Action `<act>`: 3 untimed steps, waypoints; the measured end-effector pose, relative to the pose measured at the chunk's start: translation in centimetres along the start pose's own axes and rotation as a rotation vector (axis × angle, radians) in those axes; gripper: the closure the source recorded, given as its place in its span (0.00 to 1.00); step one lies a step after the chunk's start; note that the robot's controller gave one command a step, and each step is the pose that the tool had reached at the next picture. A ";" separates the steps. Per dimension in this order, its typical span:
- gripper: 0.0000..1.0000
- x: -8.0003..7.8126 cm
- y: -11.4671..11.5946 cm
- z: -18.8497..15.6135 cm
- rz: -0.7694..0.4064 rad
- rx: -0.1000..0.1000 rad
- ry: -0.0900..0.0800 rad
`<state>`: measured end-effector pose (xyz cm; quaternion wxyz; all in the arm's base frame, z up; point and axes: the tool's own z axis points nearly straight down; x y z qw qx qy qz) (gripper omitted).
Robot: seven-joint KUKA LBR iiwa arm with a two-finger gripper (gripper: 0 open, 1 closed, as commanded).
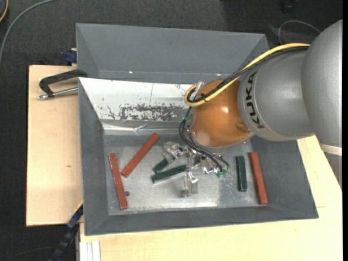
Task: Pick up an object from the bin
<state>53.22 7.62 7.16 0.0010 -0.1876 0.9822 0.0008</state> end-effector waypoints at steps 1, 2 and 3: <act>0.00 -1.5 -0.9 0.0 -0.028 0.002 -0.005; 1.00 -1.8 -1.0 -0.4 -0.026 0.003 -0.012; 1.00 -3.6 0.2 -0.4 -0.554 0.009 -0.012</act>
Offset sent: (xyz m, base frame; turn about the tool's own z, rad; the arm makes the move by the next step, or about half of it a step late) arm 0.0159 -0.0043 -0.0016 -0.0279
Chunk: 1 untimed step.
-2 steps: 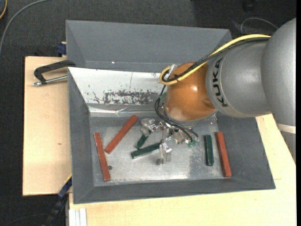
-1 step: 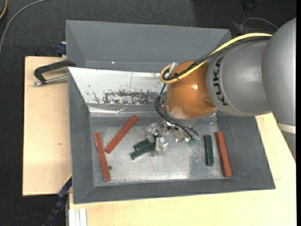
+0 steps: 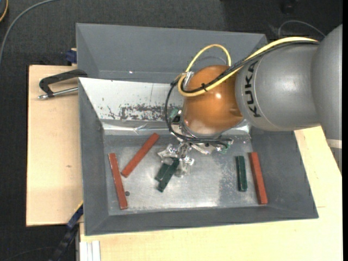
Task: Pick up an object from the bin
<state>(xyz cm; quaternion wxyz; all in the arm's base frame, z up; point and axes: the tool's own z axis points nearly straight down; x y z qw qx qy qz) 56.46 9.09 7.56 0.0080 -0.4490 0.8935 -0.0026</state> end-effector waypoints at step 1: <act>1.00 -1.9 -1.6 -21.6 -0.214 -0.001 -0.002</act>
Offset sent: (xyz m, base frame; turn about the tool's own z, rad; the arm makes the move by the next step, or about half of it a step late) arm 0.0185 0.0035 0.2095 -0.2164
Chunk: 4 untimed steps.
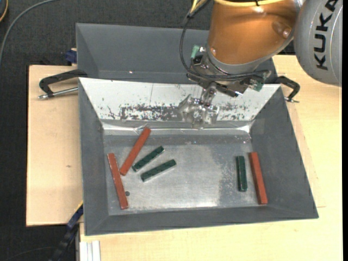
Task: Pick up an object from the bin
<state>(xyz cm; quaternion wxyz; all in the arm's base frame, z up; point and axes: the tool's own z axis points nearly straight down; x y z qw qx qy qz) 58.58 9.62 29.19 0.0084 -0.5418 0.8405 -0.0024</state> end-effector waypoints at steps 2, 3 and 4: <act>0.00 -1.7 3.0 7.5 0.186 -0.012 0.009; 0.00 -2.7 2.1 18.2 0.093 -0.018 0.013; 0.00 -6.4 2.6 22.1 -0.033 -0.012 0.008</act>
Offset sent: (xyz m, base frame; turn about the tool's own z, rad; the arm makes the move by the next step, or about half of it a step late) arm -0.0195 0.0272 -0.0764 0.1837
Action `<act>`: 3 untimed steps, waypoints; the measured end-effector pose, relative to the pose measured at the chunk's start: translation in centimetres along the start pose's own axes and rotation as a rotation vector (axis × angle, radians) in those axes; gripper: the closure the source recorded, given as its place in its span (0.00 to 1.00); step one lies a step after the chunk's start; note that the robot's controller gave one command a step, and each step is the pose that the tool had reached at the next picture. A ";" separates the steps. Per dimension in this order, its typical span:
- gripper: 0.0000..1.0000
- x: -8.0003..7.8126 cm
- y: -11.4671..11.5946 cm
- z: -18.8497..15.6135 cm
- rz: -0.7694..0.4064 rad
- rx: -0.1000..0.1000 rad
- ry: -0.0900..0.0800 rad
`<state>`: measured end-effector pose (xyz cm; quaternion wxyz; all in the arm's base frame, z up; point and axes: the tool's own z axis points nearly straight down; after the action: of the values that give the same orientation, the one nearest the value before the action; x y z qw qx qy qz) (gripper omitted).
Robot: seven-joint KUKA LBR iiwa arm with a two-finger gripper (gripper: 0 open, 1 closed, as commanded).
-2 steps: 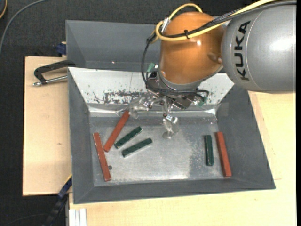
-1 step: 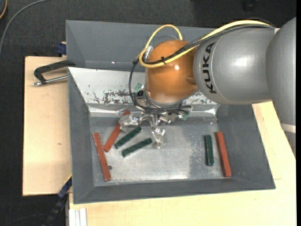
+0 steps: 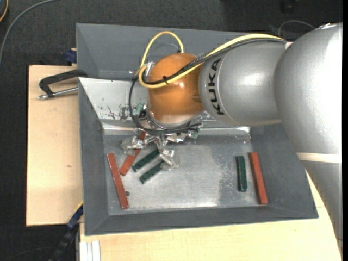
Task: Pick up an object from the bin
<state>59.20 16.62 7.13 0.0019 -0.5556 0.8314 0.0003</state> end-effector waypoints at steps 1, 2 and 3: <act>1.00 -0.2 -0.3 -0.7 0.003 0.005 -0.005; 1.00 -1.7 -0.2 -0.6 -0.220 0.005 -0.003; 0.00 -1.6 0.0 -0.4 -0.218 0.001 -0.003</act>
Offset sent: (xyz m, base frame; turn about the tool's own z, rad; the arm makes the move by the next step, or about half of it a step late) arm 0.0000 0.0000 0.0000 0.0000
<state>59.84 18.08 7.50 0.0032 -0.6427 0.7661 0.0005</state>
